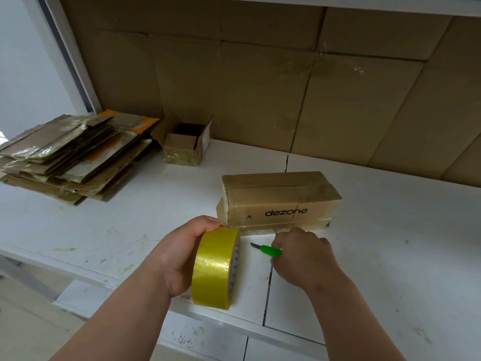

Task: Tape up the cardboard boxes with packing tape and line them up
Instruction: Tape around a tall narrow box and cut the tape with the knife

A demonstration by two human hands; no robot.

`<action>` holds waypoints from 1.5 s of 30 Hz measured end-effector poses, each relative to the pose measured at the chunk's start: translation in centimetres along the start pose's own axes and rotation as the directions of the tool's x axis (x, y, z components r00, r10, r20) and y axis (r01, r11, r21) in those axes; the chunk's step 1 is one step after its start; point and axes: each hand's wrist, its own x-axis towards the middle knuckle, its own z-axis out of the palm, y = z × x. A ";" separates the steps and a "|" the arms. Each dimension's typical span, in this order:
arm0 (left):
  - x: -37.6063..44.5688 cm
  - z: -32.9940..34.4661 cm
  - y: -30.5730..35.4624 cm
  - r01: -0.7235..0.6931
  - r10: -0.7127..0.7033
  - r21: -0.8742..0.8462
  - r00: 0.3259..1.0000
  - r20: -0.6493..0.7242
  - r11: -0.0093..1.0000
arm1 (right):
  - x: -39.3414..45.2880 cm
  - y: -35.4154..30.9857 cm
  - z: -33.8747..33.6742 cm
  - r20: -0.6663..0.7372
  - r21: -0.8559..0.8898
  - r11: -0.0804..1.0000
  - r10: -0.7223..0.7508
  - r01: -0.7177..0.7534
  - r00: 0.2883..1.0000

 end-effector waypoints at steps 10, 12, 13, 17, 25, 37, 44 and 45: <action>-0.1 0.2 0.0 0.021 -0.023 0.055 1.000 0.019 0.998 | 0.0 -3.5 0.6 0.124 0.916 0.382 0.018 -0.122 0.992; -0.2 0.2 0.0 0.018 -0.020 0.067 0.999 0.026 0.998 | 0.2 -3.9 0.7 0.158 0.938 0.307 0.039 -0.162 0.987; -0.2 0.2 0.0 0.017 -0.019 0.072 0.999 0.033 0.997 | 0.2 -4.0 0.7 0.153 0.944 0.288 0.045 -0.159 0.987; -0.2 0.3 -0.1 -0.009 0.006 0.096 1.000 0.024 0.995 | 0.6 -4.6 0.3 0.135 0.968 0.207 0.042 -0.141 0.990; 0.3 0.2 -0.4 -0.136 0.199 0.359 0.970 -0.143 0.923 | 1.4 -5.2 0.1 0.137 0.973 0.175 0.090 -0.151 0.986; 4.8 -0.1 3.2 -0.556 0.584 0.813 0.723 0.370 0.172 | 1.0 -4.1 0.7 0.091 0.982 0.164 0.049 -0.098 0.995; 6.1 -0.7 3.2 -0.592 0.640 0.798 0.657 0.398 0.112 | 0.3 -3.4 1.3 0.060 0.991 0.119 0.018 -0.062 0.998; 6.2 -0.8 3.1 -0.590 0.641 0.802 0.652 0.405 0.094 | 0.2 -3.3 1.3 0.063 0.992 0.105 0.022 -0.065 0.998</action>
